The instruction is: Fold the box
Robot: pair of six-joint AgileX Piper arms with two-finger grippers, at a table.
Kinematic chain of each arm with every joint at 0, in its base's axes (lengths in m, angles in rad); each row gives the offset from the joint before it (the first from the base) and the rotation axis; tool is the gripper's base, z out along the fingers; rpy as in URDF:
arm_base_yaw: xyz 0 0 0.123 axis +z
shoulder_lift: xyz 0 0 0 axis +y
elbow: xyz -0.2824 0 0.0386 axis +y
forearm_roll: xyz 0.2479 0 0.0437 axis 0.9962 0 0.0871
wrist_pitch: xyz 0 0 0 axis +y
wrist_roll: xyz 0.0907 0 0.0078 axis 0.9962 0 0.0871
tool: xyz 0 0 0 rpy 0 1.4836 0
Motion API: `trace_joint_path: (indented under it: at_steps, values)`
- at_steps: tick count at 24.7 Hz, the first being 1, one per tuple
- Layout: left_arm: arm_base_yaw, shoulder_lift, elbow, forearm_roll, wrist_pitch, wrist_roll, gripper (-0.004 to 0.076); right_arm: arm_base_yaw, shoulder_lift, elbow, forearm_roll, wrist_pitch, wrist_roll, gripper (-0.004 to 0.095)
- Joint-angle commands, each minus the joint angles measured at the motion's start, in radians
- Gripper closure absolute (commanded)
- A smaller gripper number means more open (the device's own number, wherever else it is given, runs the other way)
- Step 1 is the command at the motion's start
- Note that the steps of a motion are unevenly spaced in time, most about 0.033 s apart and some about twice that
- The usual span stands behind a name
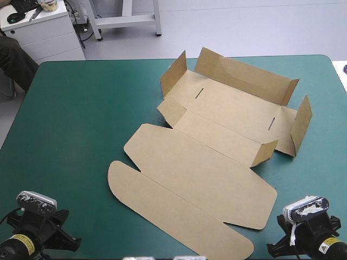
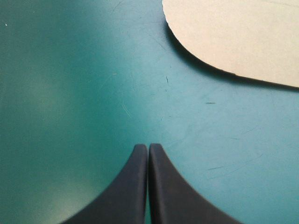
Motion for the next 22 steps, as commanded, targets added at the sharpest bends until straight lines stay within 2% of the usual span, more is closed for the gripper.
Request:
trace_joint_path:
  at_steps: [1, 16, 18, 19, 20, 21, 22]
  values:
    - [0.001, 0.011, -0.019, 0.009, -0.060, -0.006, 0.0734, 0.005, 0.009, -0.024, 0.011, -0.046, -0.001, 0.0923]
    - [0.001, 0.011, -0.019, 0.009, -0.060, -0.006, 0.0734, 0.005, 0.009, -0.024, 0.011, -0.050, 0.003, 0.0913]
    - [0.001, 0.011, -0.019, 0.009, -0.060, -0.006, 0.0734, 0.005, 0.009, -0.024, 0.011, -0.050, 0.003, 0.0816]
    - [0.001, 0.011, -0.019, 0.009, -0.060, -0.006, 0.0734, 0.005, 0.009, -0.024, 0.010, -0.050, -0.001, 0.0688]
    - [0.001, 0.011, -0.019, 0.009, -0.060, -0.006, 0.0734, 0.005, 0.009, -0.024, 0.010, -0.050, -0.001, 0.0606]
    - [0.001, 0.011, -0.019, 0.009, -0.060, -0.006, 0.0734, 0.005, 0.009, -0.024, 0.010, -0.048, 0.001, 0.0443]
    - [0.001, 0.011, -0.019, 0.009, -0.060, -0.006, 0.0734, 0.005, 0.009, -0.024, 0.012, -0.046, 0.011, 0.0357]
